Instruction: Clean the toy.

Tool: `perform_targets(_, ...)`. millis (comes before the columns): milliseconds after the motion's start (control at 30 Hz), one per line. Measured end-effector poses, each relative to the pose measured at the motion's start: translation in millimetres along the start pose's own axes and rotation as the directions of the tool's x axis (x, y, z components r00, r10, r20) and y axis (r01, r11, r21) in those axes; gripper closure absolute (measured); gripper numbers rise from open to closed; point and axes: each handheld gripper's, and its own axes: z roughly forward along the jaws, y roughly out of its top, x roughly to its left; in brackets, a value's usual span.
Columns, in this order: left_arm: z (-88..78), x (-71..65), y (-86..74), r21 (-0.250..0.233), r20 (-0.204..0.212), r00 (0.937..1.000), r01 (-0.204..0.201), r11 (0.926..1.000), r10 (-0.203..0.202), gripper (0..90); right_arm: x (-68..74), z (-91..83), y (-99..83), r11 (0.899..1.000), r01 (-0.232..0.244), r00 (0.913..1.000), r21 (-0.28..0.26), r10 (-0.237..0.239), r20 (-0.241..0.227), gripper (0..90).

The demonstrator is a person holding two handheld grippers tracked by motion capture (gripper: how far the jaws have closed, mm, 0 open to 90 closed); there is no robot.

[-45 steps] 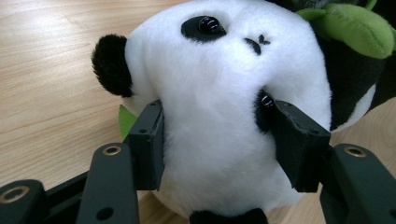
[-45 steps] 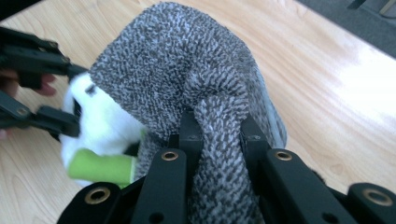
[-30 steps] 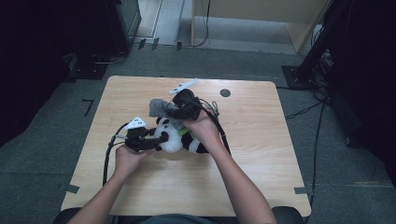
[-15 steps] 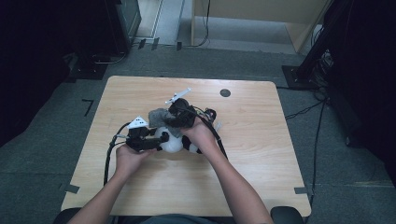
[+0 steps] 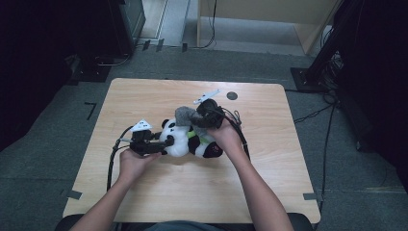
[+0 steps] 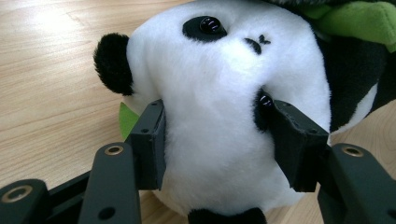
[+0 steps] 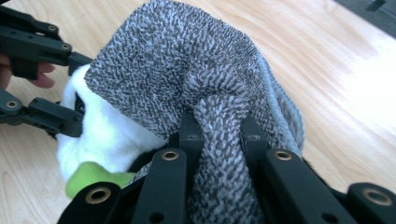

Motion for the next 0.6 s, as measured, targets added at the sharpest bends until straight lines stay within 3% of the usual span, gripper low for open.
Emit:
perform_targets(133,-0.4,0.1,0.1,0.002,-0.006,1.0000,-0.005,1.0000,0.005,43.2,-8.0,-8.8,-0.3,1.000,-0.006,0.9981,-0.001,0.006,0.061,77.9)
perform_targets(233,-0.6,0.0,-0.1,0.004,-0.003,0.9999,-0.010,0.9999,0.010,43.1,-21.4,-16.7,-5.6,0.998,-0.054,0.9971,-0.011,0.055,0.053,77.8)
perform_targets(333,-0.6,-0.2,-0.7,0.000,-0.002,1.0000,-0.008,1.0000,0.008,43.1,-26.7,-24.3,-5.9,0.997,-0.067,0.9937,-0.026,0.069,0.089,77.8)
perform_targets(600,-1.3,0.6,-1.9,-0.002,0.001,0.9999,-0.012,0.9999,0.012,42.7,-16.9,-45.7,12.1,0.994,-0.051,0.9922,-0.095,0.061,0.108,77.9)
